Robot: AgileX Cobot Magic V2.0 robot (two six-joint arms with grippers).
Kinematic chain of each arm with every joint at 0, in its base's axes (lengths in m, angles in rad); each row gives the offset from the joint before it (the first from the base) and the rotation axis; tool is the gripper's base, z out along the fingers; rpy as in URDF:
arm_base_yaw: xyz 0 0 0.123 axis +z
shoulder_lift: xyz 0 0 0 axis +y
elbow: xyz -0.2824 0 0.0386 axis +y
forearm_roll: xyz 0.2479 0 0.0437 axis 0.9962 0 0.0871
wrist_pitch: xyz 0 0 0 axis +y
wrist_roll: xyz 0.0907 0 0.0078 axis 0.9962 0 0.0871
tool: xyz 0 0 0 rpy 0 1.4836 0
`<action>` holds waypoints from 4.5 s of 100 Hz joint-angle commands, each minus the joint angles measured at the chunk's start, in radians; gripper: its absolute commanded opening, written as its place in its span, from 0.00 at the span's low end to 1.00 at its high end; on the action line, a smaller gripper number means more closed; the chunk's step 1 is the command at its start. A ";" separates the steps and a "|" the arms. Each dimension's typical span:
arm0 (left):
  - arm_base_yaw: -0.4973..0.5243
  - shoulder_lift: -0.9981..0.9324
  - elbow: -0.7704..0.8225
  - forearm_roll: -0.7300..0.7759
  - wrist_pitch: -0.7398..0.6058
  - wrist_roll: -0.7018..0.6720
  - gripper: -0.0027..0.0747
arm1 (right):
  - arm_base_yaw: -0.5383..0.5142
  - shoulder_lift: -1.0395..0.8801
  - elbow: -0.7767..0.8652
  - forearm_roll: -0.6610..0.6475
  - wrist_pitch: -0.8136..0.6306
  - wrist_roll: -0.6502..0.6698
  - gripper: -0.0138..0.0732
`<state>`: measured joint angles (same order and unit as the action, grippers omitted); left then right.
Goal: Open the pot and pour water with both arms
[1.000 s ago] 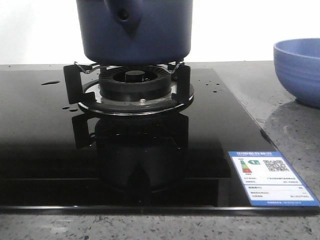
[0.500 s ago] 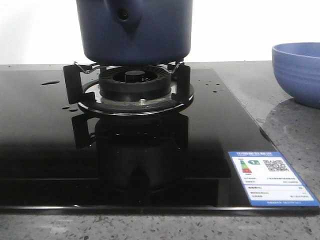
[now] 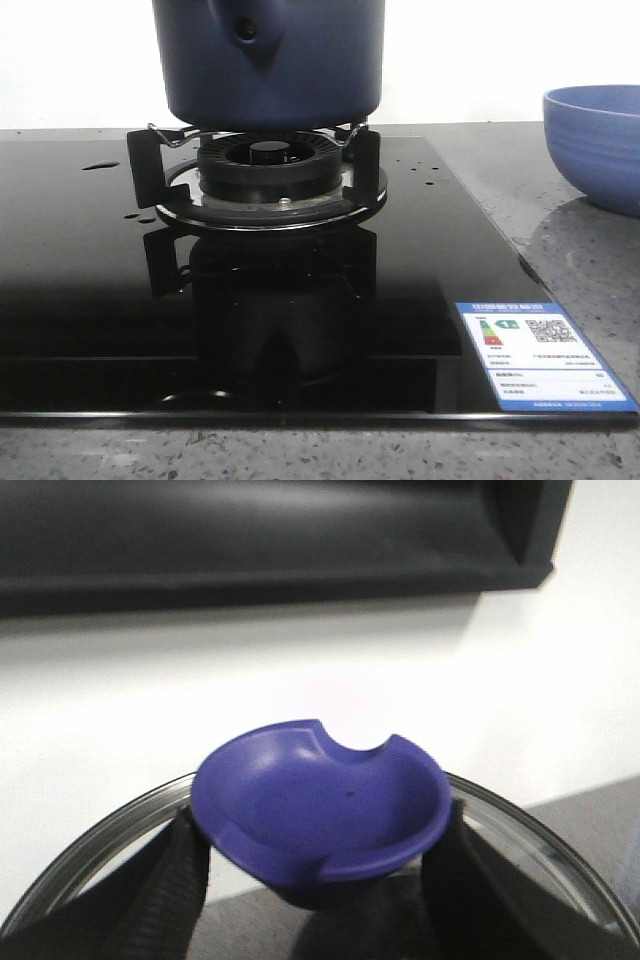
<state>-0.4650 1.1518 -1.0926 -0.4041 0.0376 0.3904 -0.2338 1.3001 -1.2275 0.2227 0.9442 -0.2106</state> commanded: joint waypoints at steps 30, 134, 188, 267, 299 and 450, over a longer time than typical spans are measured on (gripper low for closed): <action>-0.123 0.124 -0.040 0.007 -0.142 -0.002 0.54 | -0.005 -0.074 -0.035 0.021 -0.017 -0.012 0.65; -0.176 0.283 -0.040 0.010 -0.300 -0.002 0.54 | -0.003 -0.074 -0.035 0.033 -0.033 -0.012 0.65; -0.176 0.273 -0.040 0.010 -0.273 -0.002 0.77 | -0.003 -0.074 -0.035 0.033 -0.033 -0.013 0.65; -0.021 -0.060 -0.040 0.041 -0.025 0.001 0.01 | -0.002 -0.081 -0.026 0.592 -0.042 -0.370 0.11; 0.156 -0.310 0.204 0.044 -0.038 0.001 0.01 | -0.001 -0.275 0.219 0.974 -0.219 -0.820 0.11; 0.166 -0.892 0.789 -0.067 -0.113 0.001 0.01 | 0.001 -0.795 0.880 1.143 -0.371 -1.108 0.11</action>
<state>-0.2985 0.2518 -0.2766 -0.4633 -0.0143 0.3927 -0.2326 0.5027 -0.3244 1.3192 0.5859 -1.3086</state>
